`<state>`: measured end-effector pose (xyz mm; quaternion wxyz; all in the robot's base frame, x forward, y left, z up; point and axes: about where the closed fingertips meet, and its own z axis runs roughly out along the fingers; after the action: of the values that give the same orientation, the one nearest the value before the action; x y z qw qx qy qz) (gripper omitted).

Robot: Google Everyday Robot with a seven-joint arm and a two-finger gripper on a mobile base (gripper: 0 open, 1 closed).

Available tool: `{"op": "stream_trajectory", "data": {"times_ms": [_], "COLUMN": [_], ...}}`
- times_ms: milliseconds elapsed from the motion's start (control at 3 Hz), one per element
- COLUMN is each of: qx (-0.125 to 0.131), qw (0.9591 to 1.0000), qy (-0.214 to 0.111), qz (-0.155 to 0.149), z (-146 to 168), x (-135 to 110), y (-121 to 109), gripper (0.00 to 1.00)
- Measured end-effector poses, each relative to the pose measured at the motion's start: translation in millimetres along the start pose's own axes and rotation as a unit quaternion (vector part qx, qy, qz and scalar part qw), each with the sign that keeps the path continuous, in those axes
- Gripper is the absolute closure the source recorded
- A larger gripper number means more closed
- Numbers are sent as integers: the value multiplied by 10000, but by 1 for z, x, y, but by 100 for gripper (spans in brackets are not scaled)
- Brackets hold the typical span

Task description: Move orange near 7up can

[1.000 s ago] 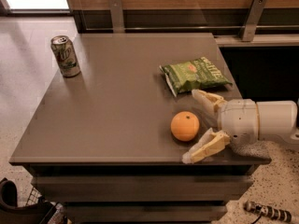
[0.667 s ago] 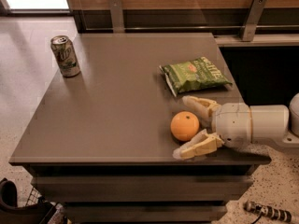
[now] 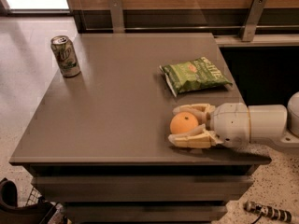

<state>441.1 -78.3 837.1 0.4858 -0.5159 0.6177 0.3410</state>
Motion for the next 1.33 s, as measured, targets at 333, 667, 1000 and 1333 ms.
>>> {"op": "stream_trajectory", "data": {"times_ms": [333, 667, 1000, 1333], "qx": [-18, -35, -56, -158], "qw": [10000, 10000, 10000, 9997], "qy": [1, 2, 5, 89], "qz": [-12, -20, -23, -164], "z": [2, 5, 14, 38], "x": [-1, -6, -23, -58], "y": [1, -2, -16, -41], "gripper": [93, 100, 100, 100]}}
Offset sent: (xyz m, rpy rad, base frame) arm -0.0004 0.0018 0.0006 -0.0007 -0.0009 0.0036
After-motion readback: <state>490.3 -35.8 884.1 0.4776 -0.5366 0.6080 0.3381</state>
